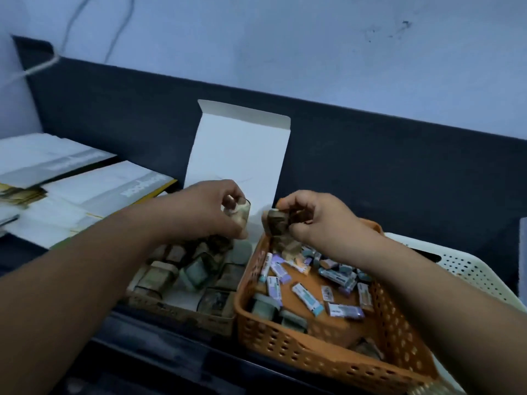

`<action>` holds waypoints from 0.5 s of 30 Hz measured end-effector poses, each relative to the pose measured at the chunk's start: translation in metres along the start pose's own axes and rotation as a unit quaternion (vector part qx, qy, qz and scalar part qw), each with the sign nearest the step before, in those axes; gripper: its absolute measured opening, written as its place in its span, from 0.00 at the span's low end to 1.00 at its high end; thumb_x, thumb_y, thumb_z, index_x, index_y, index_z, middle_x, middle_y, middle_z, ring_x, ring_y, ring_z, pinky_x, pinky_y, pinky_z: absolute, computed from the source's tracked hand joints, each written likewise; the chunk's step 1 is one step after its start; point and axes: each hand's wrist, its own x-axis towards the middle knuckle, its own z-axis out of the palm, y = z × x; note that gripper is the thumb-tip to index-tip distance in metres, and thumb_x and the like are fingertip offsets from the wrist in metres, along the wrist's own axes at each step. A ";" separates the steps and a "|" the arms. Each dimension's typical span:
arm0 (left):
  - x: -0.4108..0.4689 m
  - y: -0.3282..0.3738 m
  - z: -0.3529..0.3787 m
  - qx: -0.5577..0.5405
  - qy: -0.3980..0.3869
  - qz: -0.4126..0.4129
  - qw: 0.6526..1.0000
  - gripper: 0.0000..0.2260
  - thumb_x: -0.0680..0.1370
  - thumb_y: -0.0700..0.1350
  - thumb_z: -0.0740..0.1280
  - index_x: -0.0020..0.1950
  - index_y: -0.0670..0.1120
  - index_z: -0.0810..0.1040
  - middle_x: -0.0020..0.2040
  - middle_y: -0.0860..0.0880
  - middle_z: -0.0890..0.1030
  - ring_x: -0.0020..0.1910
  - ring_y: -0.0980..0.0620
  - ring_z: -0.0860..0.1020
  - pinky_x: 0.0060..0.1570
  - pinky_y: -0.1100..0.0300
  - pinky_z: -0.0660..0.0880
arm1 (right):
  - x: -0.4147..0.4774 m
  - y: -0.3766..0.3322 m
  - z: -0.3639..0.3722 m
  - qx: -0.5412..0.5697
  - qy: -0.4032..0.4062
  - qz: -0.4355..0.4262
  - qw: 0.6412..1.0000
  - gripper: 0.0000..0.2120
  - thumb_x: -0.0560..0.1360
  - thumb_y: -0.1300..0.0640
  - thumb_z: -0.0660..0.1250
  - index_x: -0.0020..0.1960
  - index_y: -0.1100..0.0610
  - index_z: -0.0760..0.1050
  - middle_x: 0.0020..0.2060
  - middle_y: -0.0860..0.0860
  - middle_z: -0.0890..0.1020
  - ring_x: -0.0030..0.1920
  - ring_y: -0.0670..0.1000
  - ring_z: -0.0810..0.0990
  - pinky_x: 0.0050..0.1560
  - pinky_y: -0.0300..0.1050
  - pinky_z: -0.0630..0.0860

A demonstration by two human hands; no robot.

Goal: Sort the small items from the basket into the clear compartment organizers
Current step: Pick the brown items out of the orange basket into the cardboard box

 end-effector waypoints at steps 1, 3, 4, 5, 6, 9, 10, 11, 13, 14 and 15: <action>-0.003 -0.011 -0.008 0.031 0.031 -0.013 0.999 0.22 0.66 0.51 0.77 0.57 0.57 0.74 0.53 0.57 0.76 0.46 0.56 0.78 0.44 0.58 0.77 | 0.009 -0.009 0.011 -0.019 -0.012 -0.026 0.999 0.13 0.73 0.62 0.68 0.54 0.49 0.77 0.47 0.47 0.82 0.45 0.48 0.81 0.48 0.47 0.80; -0.008 -0.033 -0.018 0.106 0.066 -0.041 0.991 0.23 0.67 0.52 0.76 0.60 0.57 0.72 0.55 0.54 0.75 0.48 0.54 0.76 0.46 0.57 0.75 | 0.025 -0.024 0.033 -0.070 -0.040 -0.074 0.994 0.14 0.73 0.62 0.67 0.57 0.51 0.77 0.51 0.48 0.81 0.51 0.49 0.79 0.52 0.49 0.78; -0.009 -0.043 -0.020 0.140 0.066 -0.054 0.986 0.24 0.69 0.52 0.74 0.62 0.56 0.71 0.57 0.53 0.74 0.50 0.53 0.75 0.47 0.57 0.74 | 0.033 -0.029 0.043 -0.104 -0.055 -0.092 0.989 0.16 0.73 0.63 0.65 0.59 0.52 0.77 0.54 0.49 0.80 0.54 0.50 0.78 0.54 0.49 0.77; -0.010 -0.052 -0.020 0.167 0.056 -0.063 0.982 0.25 0.71 0.50 0.72 0.66 0.54 0.70 0.60 0.51 0.72 0.52 0.51 0.73 0.48 0.57 0.73 | 0.041 -0.032 0.053 -0.143 -0.070 -0.104 0.982 0.18 0.73 0.64 0.64 0.60 0.52 0.76 0.56 0.50 0.79 0.56 0.51 0.77 0.55 0.49 0.76; -0.011 -0.062 -0.020 0.178 0.040 -0.074 0.980 0.26 0.72 0.48 0.70 0.69 0.53 0.67 0.63 0.49 0.71 0.55 0.50 0.73 0.50 0.56 0.73 | 0.048 -0.035 0.063 -0.179 -0.088 -0.112 0.973 0.19 0.72 0.64 0.63 0.61 0.52 0.76 0.57 0.51 0.78 0.57 0.52 0.77 0.55 0.49 0.76; -0.018 -0.083 -0.013 0.139 -0.016 -0.103 0.985 0.30 0.76 0.49 0.66 0.76 0.54 0.59 0.73 0.48 0.64 0.66 0.48 0.69 0.61 0.54 0.71 | 0.062 -0.039 0.082 -0.224 -0.142 -0.108 0.958 0.19 0.72 0.64 0.62 0.61 0.52 0.77 0.58 0.51 0.77 0.57 0.54 0.77 0.56 0.52 0.76; -0.020 -0.087 -0.010 0.125 -0.029 -0.109 0.986 0.30 0.77 0.52 0.65 0.76 0.54 0.57 0.75 0.49 0.62 0.69 0.48 0.67 0.65 0.53 0.68 | 0.065 -0.039 0.083 -0.220 -0.146 -0.105 0.959 0.19 0.72 0.63 0.62 0.61 0.52 0.77 0.58 0.50 0.78 0.57 0.54 0.77 0.56 0.52 0.76; -0.020 -0.092 -0.006 0.122 -0.032 -0.107 0.986 0.28 0.78 0.55 0.63 0.76 0.54 0.58 0.75 0.50 0.63 0.70 0.49 0.66 0.66 0.52 0.67 | 0.067 -0.040 0.084 -0.216 -0.149 -0.103 0.959 0.18 0.73 0.63 0.63 0.61 0.52 0.78 0.58 0.50 0.78 0.57 0.53 0.77 0.56 0.52 0.76; -0.018 -0.098 -0.001 0.159 -0.010 -0.096 0.983 0.23 0.79 0.58 0.59 0.73 0.53 0.64 0.71 0.49 0.69 0.67 0.47 0.69 0.64 0.50 0.68 | 0.072 -0.040 0.084 -0.211 -0.156 -0.103 0.959 0.16 0.74 0.61 0.64 0.60 0.51 0.78 0.56 0.48 0.80 0.55 0.52 0.78 0.55 0.52 0.77; -0.017 -0.099 0.000 0.189 0.011 -0.096 0.977 0.22 0.80 0.58 0.58 0.72 0.52 0.65 0.70 0.48 0.71 0.66 0.46 0.70 0.62 0.49 0.69 | 0.075 -0.041 0.085 -0.211 -0.161 -0.102 0.959 0.14 0.75 0.60 0.64 0.59 0.51 0.79 0.54 0.48 0.81 0.54 0.51 0.79 0.55 0.52 0.77; -0.015 -0.098 0.000 0.218 0.035 -0.096 0.970 0.22 0.80 0.59 0.57 0.71 0.51 0.66 0.68 0.48 0.73 0.65 0.46 0.71 0.61 0.48 0.70 | 0.077 -0.042 0.086 -0.212 -0.166 -0.101 0.958 0.13 0.75 0.58 0.64 0.58 0.50 0.79 0.53 0.47 0.81 0.52 0.51 0.79 0.54 0.51 0.77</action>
